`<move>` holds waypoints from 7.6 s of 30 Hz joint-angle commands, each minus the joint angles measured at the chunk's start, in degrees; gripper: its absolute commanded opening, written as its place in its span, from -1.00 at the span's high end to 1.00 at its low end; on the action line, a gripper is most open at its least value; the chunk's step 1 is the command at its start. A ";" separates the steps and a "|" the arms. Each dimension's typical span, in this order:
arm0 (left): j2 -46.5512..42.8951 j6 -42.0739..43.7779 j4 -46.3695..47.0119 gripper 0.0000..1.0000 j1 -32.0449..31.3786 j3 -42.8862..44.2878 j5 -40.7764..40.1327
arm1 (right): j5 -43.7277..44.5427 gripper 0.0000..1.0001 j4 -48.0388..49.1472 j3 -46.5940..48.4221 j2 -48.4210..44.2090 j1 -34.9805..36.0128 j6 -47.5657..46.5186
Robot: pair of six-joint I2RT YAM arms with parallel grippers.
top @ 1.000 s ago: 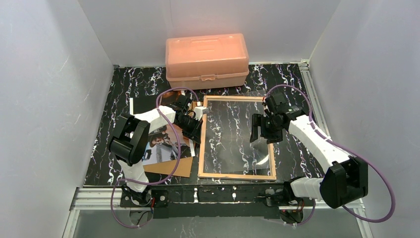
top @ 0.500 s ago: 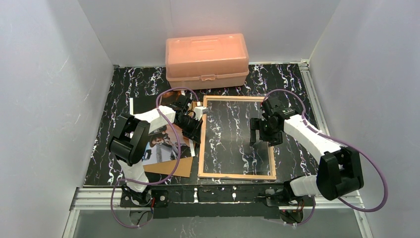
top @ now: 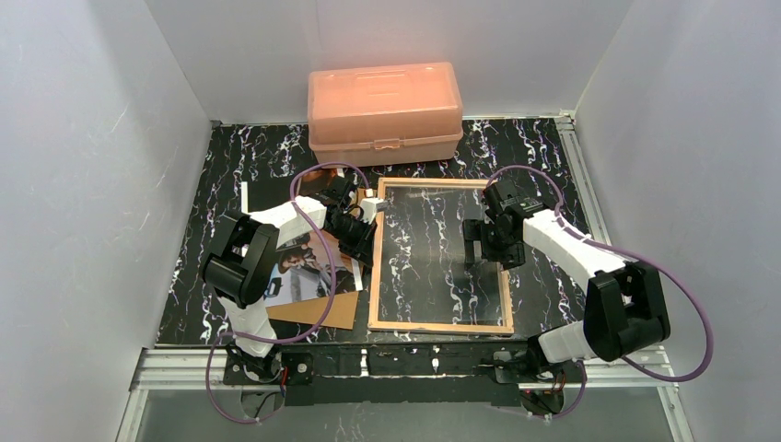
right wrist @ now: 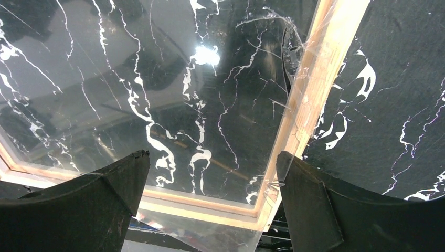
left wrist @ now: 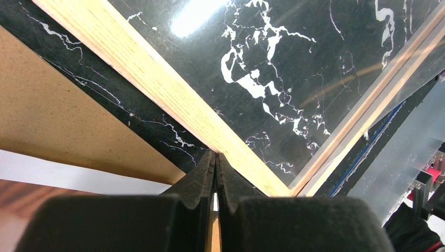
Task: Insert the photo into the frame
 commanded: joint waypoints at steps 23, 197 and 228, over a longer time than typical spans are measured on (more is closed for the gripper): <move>-2.36 0.36 -1.96 1.00 0.31 0.66 2.00 | 2.58 -0.97 3.22 -0.17 3.52 0.23 -1.86; 4.81 29.65 -25.24 1.00 52.08 6.49 -9.76 | -11.72 -0.26 72.53 17.66 30.67 34.67 42.05; -50.15 50.21 -49.27 -0.97 45.46 15.23 13.80 | -1.26 0.97 43.73 33.15 14.61 35.82 38.92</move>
